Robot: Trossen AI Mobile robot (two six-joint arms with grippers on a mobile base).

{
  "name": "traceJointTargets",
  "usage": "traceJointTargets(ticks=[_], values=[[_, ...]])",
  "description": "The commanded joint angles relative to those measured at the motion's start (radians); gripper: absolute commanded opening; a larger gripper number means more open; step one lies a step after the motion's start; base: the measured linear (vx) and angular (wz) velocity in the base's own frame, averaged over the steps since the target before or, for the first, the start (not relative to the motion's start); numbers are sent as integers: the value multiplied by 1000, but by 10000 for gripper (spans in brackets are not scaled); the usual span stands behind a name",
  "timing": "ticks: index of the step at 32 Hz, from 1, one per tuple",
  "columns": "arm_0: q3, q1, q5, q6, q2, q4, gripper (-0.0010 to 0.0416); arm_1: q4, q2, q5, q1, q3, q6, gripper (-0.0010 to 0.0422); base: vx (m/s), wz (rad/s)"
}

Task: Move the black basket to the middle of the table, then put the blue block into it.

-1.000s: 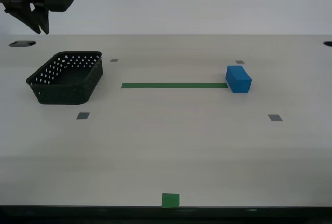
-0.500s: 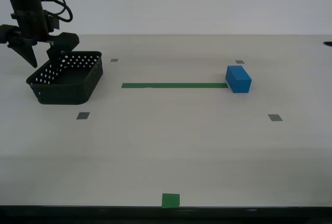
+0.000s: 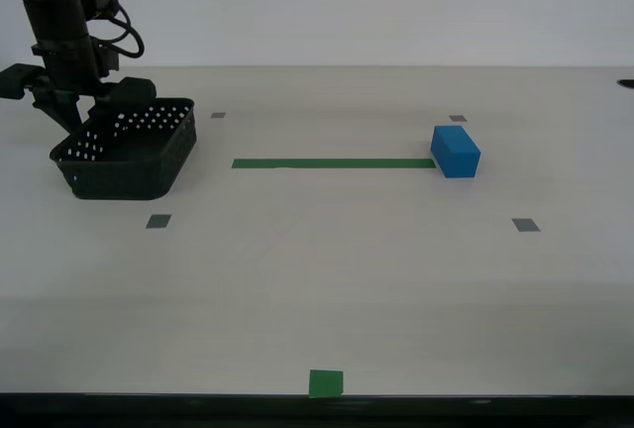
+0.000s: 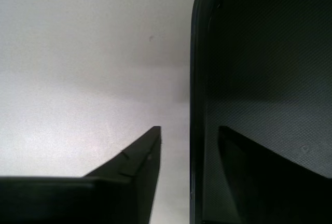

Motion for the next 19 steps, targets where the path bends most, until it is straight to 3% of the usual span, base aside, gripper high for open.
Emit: traceJointTargets(ticks=[1, 4, 6, 12, 14, 19], values=[[1, 0, 0, 2, 0, 2, 1, 5, 0, 1, 0, 1, -1, 60, 0, 0], [1, 0, 0, 2, 0, 2, 1, 21, 0, 9, -1, 1, 6, -2, 0, 0], [1, 0, 0, 2, 0, 2, 1, 34, 0, 43, -1, 1, 6, 4, 0, 0], [1, 0, 0, 2, 0, 3, 1, 44, 0, 66, -13, 1, 6, -2, 0, 0], [1, 0, 0, 2, 0, 3, 0, 43, 0, 129, -24, 1, 6, -2, 0, 0], [1, 0, 0, 2, 0, 3, 1, 36, 0, 137, -86, 5, 6, -2, 0, 0]])
